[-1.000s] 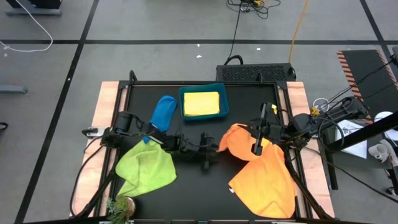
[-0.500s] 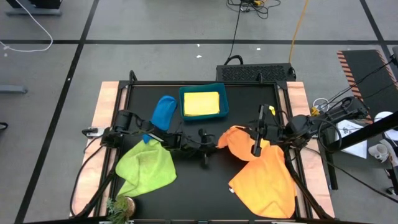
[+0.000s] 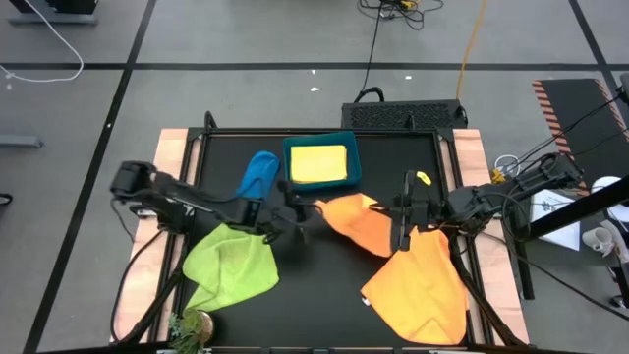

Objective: Fold microfiber towels
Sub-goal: Fold the top orange microfiber cloth

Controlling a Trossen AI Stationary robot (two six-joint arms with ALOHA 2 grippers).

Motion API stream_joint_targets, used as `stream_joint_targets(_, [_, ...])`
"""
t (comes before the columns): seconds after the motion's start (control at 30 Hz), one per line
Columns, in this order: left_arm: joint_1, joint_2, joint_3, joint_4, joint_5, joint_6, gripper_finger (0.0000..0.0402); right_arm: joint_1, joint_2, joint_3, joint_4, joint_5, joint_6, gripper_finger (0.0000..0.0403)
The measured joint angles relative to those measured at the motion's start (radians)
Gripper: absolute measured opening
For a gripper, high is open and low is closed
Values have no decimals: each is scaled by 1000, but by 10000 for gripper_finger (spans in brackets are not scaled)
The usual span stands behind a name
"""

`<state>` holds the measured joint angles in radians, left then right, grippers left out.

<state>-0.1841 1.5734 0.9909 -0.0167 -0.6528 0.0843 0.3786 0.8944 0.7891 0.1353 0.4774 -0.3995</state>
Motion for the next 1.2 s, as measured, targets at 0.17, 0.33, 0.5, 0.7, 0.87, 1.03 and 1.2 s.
stream_joint_targets(0.17, [-70, -146, 0, -137, -152, -6, 1, 1, -1, 0, -4, 0, 22, 2])
stream_joint_targets(0.33, [-152, -251, -1, -203, -267, -7, 1, 2, -1, 0, -54, -1, 66, 2])
stream_joint_targets(0.5, [-226, -324, 0, -213, -354, 4, 1, 1, 5, -6, -151, -2, 156, 2])
stream_joint_targets(0.7, [-280, -373, 0, -216, -403, 16, 2, -9, 5, -88, -166, -2, 239, 2])
stream_joint_targets(0.87, [-290, -373, 0, -218, -403, 16, 4, -21, 5, -148, -164, -2, 299, 2])
stream_joint_targets(1.03, [-290, -372, 0, -215, -403, 16, 2, -31, 5, -175, -163, -2, 336, 2])
stream_joint_targets(1.2, [-307, -384, 0, -206, -403, 17, 3, -31, 5, -183, -163, -2, 337, 2])
